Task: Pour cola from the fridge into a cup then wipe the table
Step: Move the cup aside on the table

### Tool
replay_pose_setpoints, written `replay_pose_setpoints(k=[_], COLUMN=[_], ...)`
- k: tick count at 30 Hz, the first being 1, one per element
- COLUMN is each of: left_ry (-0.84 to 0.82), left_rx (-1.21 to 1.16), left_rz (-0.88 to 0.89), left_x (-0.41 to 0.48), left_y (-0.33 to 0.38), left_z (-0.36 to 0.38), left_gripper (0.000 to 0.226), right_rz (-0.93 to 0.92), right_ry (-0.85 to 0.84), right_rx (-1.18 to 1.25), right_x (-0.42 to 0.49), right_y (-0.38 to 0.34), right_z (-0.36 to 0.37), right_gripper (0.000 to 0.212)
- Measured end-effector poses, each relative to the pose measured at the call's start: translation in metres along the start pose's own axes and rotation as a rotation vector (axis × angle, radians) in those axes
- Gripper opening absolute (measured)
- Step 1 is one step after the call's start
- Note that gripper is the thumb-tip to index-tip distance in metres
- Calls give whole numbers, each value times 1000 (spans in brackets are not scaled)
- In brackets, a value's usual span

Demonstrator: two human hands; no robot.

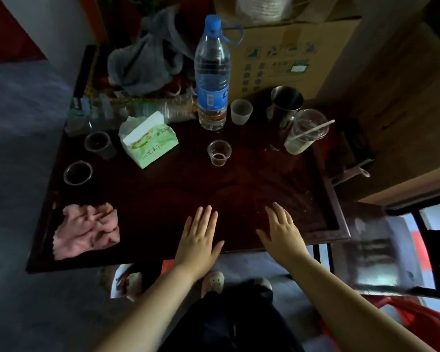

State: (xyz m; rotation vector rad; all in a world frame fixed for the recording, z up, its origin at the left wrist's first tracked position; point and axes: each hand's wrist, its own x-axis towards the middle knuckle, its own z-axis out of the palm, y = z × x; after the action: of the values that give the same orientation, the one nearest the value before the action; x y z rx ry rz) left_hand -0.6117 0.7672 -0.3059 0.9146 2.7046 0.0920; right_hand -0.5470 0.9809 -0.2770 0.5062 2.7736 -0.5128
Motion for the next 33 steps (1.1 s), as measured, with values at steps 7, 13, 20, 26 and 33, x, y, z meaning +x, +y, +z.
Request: replay_pose_setpoints(k=[7, 13, 20, 26, 33], left_ry=[-37, 25, 45, 91, 146], left_rx=[-29, -63, -98, -138, -171], left_rz=[-71, -79, -83, -84, -73], left_x=[-4, -3, -2, -2, -1], left_y=[4, 4, 2, 1, 1], left_z=[25, 29, 37, 42, 50], left_gripper=[65, 61, 64, 62, 63], right_rz=[-59, -117, -129, -201, -321], right_ry=[-106, -155, -12, 144, 163], right_rx=[-68, -142, -9, 123, 17], right_x=[9, 9, 58, 122, 168], right_y=[9, 18, -6, -61, -102], right_z=[21, 21, -16, -56, -57], right_gripper=[66, 68, 48, 58, 75])
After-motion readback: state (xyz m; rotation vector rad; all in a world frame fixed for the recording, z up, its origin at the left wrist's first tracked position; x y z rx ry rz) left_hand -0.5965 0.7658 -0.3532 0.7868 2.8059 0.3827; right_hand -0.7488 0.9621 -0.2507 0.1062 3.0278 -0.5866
